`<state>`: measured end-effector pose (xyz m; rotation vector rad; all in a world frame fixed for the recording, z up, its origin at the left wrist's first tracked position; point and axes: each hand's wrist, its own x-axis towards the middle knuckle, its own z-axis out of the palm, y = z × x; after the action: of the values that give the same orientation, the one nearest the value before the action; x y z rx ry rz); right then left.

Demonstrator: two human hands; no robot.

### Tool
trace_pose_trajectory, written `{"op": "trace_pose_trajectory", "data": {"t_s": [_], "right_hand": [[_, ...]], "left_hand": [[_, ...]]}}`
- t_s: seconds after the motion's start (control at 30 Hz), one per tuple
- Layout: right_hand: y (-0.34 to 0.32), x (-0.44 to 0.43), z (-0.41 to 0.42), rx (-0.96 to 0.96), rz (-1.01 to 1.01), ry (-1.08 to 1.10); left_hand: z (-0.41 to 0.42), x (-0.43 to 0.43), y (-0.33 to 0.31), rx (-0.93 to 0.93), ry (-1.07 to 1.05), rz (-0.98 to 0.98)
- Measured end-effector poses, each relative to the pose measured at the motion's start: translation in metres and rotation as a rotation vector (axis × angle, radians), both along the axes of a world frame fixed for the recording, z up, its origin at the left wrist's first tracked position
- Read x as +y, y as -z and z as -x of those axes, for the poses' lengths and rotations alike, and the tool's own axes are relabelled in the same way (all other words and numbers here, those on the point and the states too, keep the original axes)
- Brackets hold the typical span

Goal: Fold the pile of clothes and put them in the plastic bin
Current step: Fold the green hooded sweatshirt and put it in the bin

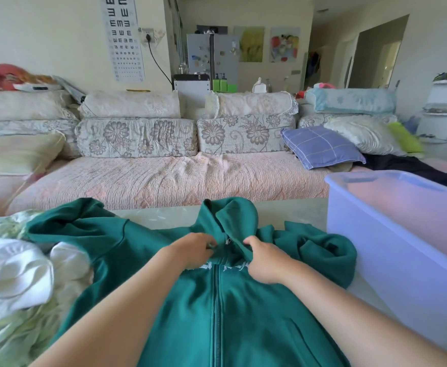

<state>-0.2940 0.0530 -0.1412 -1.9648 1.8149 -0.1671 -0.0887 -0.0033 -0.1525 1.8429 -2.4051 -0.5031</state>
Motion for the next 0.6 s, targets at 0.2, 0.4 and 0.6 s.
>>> {"op": "trace_pose_trajectory", "data": {"t_s": [0.2,0.4,0.6], "right_hand": [[0.0,-0.038,-0.03,0.233,0.383,0.106],[0.015,-0.075,-0.038,0.144,0.286,0.145],[0.008,-0.15,-0.007,-0.324,0.396,0.424]], "left_hand": [[0.001,-0.006,0.006,-0.067,0.034,-0.074],[0.005,-0.053,-0.004,0.068,-0.136,0.144],[0.012,-0.12,-0.014,0.225,-0.273,0.185]]}}
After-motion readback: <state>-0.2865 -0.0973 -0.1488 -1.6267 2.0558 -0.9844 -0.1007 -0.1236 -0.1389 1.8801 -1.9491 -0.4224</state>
